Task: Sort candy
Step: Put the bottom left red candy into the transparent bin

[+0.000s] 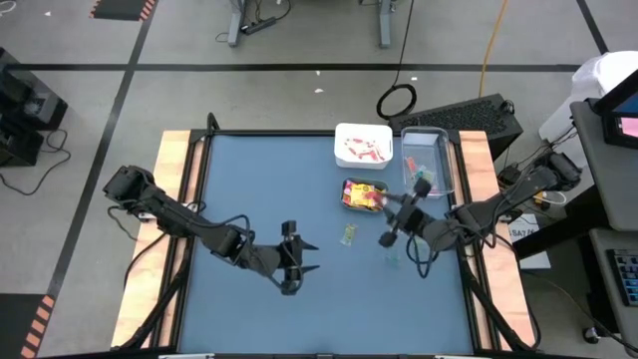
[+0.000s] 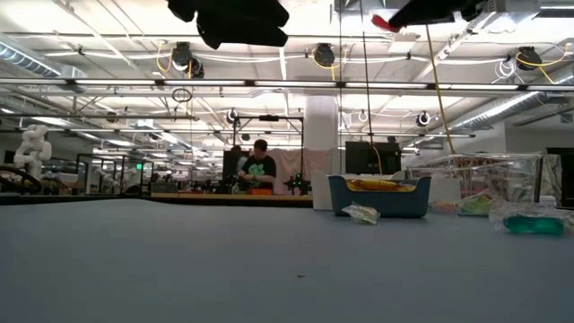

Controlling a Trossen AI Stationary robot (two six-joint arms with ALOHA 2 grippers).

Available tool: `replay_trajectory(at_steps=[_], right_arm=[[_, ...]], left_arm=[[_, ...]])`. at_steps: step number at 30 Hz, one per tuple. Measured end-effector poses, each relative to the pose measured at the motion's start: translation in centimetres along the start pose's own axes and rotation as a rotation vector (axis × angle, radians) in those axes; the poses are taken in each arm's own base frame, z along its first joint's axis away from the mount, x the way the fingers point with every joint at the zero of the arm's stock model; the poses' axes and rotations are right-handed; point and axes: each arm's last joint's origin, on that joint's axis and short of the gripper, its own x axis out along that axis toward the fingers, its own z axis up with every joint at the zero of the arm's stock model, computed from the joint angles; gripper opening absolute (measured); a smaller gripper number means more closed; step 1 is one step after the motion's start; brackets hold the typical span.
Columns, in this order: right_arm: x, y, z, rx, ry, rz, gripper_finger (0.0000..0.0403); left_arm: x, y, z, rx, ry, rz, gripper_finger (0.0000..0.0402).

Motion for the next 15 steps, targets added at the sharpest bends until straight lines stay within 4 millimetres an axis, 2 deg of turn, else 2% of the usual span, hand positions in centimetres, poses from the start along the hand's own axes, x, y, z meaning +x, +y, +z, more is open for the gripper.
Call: replay_trajectory(at_steps=[7,15], right_arm=[[0.6,-3.6,-1.7,-0.023,0.123,-0.234,0.0073],[0.9,-8.8,-5.2,0.188,0.294,-0.498,0.0073]], left_arm=[[0.7,0.3,-0.3,-0.070,0.012,0.017,0.0215],[2.8,-0.3,-1.2,-0.060,-0.020,0.025,0.0215]])
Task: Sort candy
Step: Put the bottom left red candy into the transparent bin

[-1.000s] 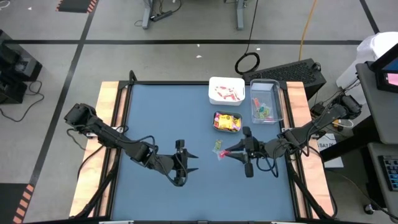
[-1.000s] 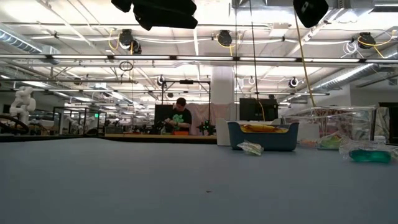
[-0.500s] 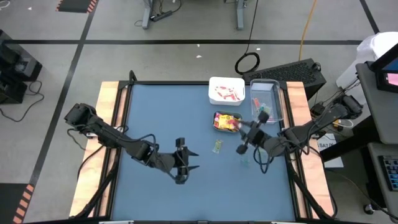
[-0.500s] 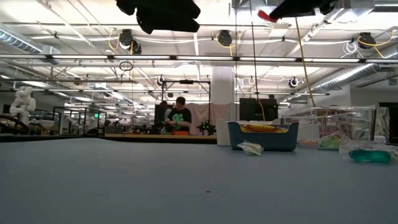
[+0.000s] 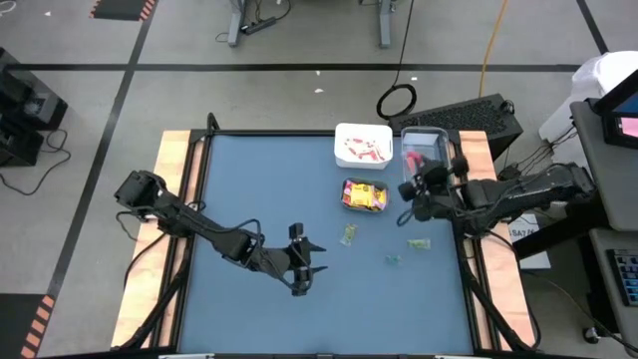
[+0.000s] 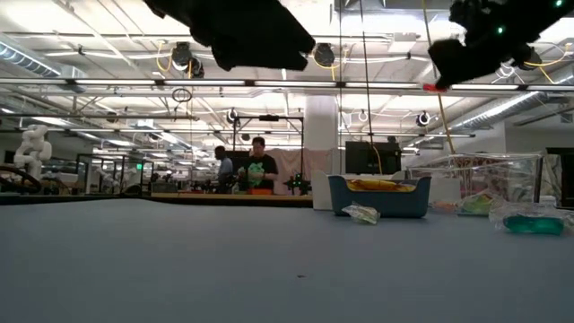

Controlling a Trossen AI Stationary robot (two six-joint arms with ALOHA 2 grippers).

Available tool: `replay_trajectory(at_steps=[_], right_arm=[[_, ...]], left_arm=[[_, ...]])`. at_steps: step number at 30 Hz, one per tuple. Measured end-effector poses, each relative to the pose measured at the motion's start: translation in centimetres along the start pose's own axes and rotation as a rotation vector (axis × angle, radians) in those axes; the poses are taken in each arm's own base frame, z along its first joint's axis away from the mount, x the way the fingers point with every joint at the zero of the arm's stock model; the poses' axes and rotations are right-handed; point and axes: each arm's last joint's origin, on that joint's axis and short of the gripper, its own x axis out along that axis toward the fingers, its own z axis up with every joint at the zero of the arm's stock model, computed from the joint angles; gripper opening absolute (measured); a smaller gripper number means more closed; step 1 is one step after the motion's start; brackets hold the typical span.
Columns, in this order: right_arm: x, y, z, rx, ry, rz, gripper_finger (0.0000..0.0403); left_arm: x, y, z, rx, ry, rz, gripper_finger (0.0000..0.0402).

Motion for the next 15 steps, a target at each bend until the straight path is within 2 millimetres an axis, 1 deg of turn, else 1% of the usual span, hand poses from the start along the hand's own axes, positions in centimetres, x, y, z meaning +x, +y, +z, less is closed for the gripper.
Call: replay_trajectory(at_steps=[3,5,11,15], right_arm=[[0.8,-0.9,-0.5,0.050,0.045,-0.070,0.0073],[1.2,-1.0,-0.6,0.072,0.078,-0.088,0.0073],[2.9,-0.4,-1.1,0.071,0.171,-0.144,0.0073],[4.4,0.3,-1.9,0.037,0.260,-0.182,0.0073]], left_arm=[[0.7,0.3,-0.4,0.004,0.004,0.039,0.0215],[1.1,0.6,-0.7,0.008,0.016,0.071,0.0215],[2.6,2.3,-1.3,-0.010,0.036,0.158,0.0215],[3.4,2.8,-1.9,-0.010,0.056,0.179,0.0215]])
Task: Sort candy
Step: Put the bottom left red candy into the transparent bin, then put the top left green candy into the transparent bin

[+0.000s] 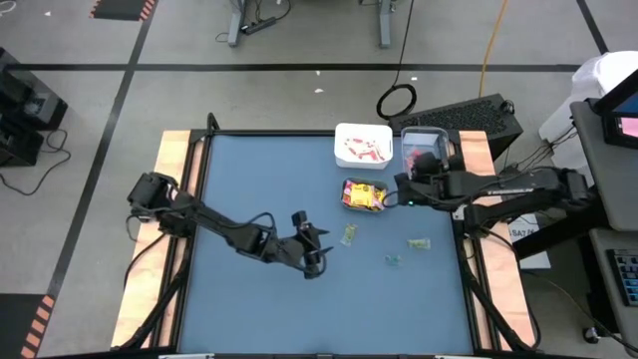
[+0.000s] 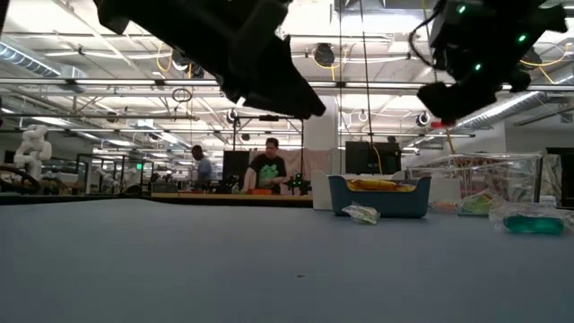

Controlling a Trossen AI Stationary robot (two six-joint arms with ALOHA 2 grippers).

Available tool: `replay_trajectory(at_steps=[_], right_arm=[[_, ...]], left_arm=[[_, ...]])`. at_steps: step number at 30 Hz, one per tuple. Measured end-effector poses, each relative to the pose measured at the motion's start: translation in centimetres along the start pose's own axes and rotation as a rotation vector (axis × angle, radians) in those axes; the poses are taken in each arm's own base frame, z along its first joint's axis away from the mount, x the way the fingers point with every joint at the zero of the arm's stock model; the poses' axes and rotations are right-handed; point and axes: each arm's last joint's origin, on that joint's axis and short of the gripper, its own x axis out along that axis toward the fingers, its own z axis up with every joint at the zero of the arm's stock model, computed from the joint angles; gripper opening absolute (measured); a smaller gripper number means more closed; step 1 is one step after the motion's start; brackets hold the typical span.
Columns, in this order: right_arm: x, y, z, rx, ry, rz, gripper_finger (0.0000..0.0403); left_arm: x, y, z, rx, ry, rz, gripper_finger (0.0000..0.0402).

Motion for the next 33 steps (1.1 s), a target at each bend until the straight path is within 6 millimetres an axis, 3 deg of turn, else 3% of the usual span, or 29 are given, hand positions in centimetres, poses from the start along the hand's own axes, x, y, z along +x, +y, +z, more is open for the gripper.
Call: replay_trajectory(at_steps=[7,18,26,33], right_arm=[[1.9,0.9,-0.5,-0.042,0.115,-0.052,0.0091],[2.0,0.5,-0.5,-0.032,0.178,-0.021,0.0199],[-2.5,1.2,0.1,0.023,0.040,0.298,0.0238],[-7.0,3.0,-0.4,-0.016,-0.090,0.600,0.0240]], left_arm=[[0.5,0.6,-0.2,0.071,0.016,0.017,0.0215],[0.5,0.3,-0.3,0.046,0.028,-0.074,0.0215],[2.3,1.8,-0.5,-0.056,0.015,-0.042,0.0215],[5.6,2.6,-2.8,-0.147,0.028,-0.025,0.0215]])
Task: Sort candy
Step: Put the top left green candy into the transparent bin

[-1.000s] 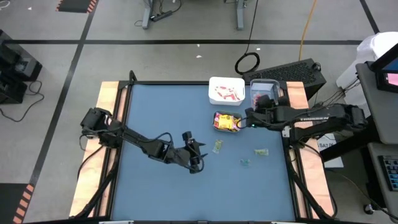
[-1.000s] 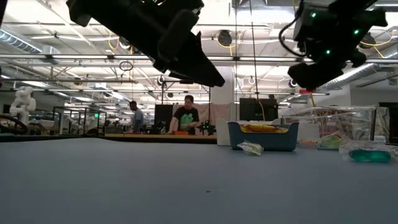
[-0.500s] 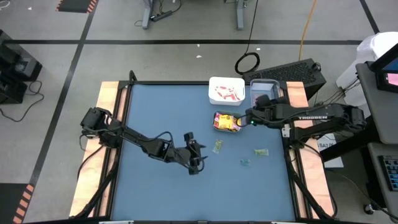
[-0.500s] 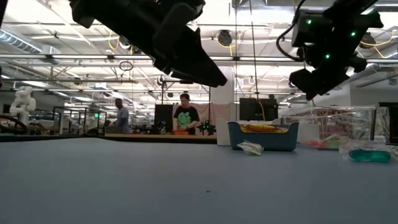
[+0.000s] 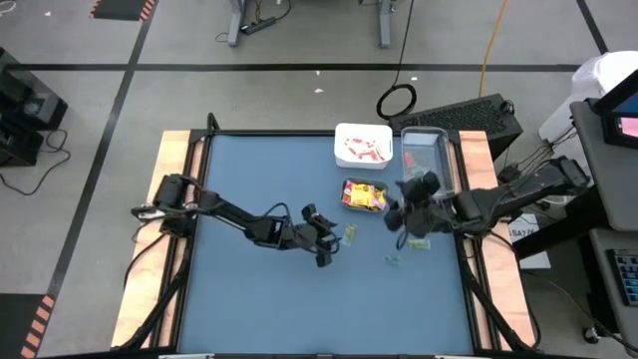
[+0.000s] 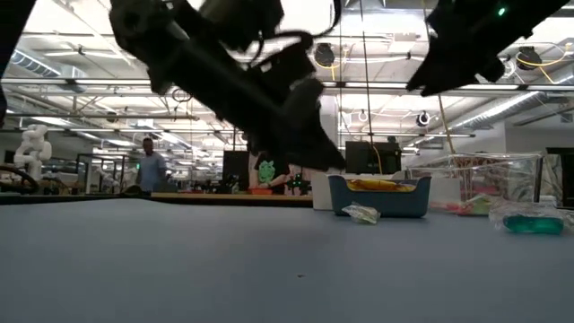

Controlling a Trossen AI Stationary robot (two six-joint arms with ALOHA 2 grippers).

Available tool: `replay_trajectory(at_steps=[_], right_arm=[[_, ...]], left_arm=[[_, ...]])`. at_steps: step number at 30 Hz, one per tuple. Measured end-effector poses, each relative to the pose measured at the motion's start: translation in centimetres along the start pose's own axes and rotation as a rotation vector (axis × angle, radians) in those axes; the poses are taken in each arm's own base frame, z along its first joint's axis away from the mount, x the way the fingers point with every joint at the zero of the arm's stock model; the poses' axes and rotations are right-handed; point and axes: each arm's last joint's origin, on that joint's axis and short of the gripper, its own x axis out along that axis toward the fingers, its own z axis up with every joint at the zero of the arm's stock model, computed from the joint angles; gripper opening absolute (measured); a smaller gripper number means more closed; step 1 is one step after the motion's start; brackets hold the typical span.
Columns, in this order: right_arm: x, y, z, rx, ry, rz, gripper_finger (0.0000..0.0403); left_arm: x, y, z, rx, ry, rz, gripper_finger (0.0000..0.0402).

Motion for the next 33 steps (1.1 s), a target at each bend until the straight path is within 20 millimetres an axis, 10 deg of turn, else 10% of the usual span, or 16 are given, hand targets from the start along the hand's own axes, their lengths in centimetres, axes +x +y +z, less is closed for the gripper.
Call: replay_trajectory(at_steps=[33], right_arm=[[-2.3,3.7,-1.6,-0.085,-0.075,0.168,0.0240]], left_arm=[[4.7,-0.8,-3.5,-0.033,0.051,-0.001,0.0180]])
